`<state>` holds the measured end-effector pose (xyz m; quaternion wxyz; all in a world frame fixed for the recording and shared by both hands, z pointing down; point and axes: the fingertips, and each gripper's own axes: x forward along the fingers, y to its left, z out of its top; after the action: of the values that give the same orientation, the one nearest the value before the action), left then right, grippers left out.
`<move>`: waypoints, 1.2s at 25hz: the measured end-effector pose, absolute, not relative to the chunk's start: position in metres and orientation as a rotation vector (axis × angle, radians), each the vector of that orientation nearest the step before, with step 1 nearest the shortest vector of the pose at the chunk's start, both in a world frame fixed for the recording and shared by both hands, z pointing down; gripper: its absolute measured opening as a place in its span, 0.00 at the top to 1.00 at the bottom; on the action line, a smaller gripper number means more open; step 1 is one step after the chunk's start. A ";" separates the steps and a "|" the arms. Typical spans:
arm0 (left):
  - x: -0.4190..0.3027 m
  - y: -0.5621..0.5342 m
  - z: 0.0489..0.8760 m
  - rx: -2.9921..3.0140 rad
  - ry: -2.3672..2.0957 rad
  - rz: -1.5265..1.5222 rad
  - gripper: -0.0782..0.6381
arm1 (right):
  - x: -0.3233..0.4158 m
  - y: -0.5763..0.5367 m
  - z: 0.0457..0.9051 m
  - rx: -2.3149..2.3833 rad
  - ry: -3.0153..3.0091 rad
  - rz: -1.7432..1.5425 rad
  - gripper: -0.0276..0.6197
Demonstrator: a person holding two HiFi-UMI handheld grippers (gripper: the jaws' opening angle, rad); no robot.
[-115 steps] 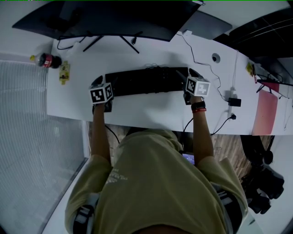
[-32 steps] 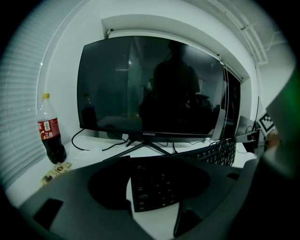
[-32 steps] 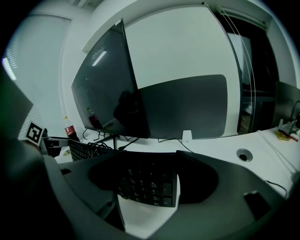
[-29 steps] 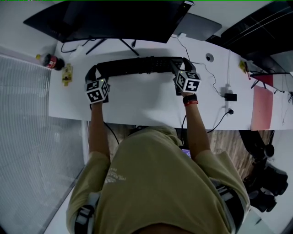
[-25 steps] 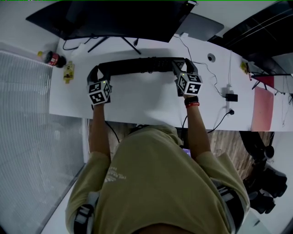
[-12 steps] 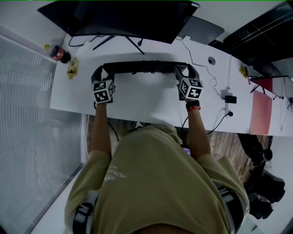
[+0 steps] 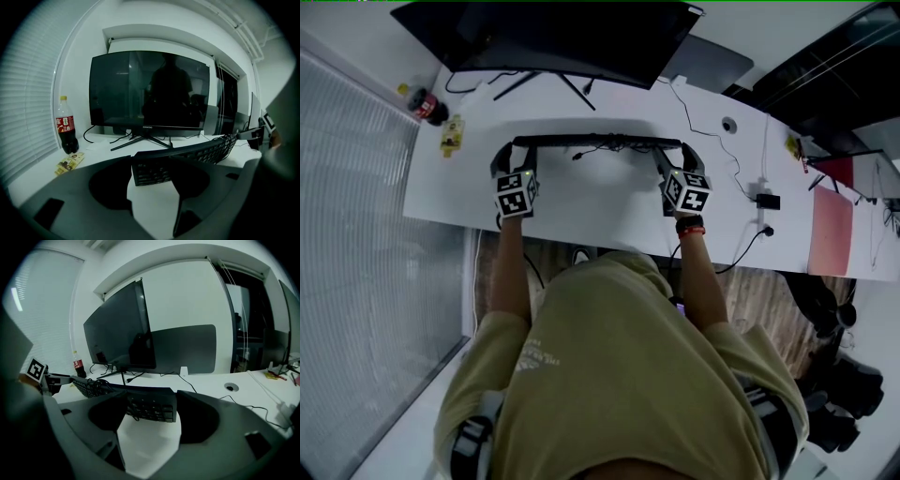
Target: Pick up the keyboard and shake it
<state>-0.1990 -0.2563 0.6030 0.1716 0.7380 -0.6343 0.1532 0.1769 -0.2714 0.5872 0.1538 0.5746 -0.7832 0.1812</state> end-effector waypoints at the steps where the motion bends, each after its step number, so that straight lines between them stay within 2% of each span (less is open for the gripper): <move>1: -0.199 -0.253 0.604 2.094 -1.803 0.435 0.54 | 0.177 -0.268 0.588 1.641 -2.243 0.526 0.44; 30: -0.196 -0.198 0.638 2.064 -1.760 0.530 0.54 | 0.180 -0.207 0.621 1.636 -2.220 0.518 0.44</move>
<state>-0.1957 -0.1983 0.6382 0.1876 0.7335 -0.6256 0.1882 0.1804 -0.2068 0.6214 0.1671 0.5749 -0.7800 0.1820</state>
